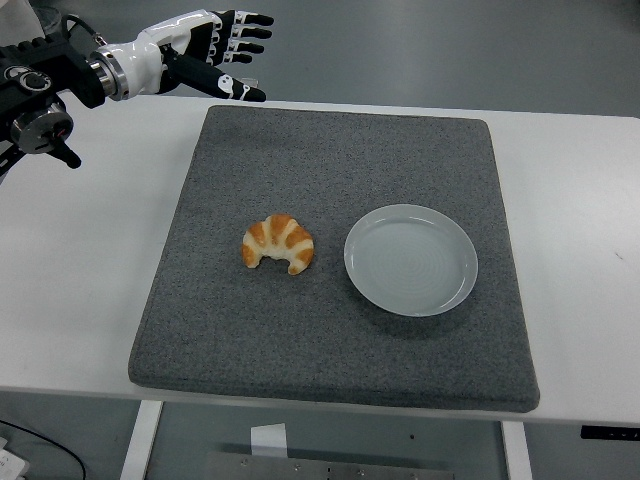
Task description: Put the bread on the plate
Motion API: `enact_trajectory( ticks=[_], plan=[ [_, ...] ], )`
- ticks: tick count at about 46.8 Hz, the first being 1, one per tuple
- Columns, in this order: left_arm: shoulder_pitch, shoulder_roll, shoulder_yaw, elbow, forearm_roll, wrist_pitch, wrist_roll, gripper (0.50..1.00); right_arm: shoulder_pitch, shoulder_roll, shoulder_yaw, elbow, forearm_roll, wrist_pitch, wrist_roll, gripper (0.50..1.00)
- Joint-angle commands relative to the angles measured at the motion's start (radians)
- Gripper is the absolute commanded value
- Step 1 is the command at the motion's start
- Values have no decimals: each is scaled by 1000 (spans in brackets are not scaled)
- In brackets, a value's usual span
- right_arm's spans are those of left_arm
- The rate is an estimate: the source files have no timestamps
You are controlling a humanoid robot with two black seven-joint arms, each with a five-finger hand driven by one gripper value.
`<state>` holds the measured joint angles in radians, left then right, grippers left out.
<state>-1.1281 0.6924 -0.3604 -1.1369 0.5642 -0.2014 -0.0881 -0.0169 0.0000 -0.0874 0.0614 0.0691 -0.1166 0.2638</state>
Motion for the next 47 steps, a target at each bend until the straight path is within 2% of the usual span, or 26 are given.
enact_trajectory(
  ticks=[1,9,18,26,39,47],
  plan=[
    [-19,18,30,-26,57,5,-2,986,0,0,0,0,0,0,0,932],
    [-67,21,99,-40,118,10,-2,988,0,0,0,0,0,0,0,932],
    [-87,21,184,-141,239,102,-2,988,0,0,0,0,1,0,0,932],
    [-90,64,236,-256,310,155,1,988,0,0,0,0,0,0,0,932],
    [-107,95,346,-320,453,246,1,992,0,0,0,0,0,0,0,932],
    [-99,81,374,-336,471,253,1,992,0,0,0,0,0,0,0,932]
  ],
)
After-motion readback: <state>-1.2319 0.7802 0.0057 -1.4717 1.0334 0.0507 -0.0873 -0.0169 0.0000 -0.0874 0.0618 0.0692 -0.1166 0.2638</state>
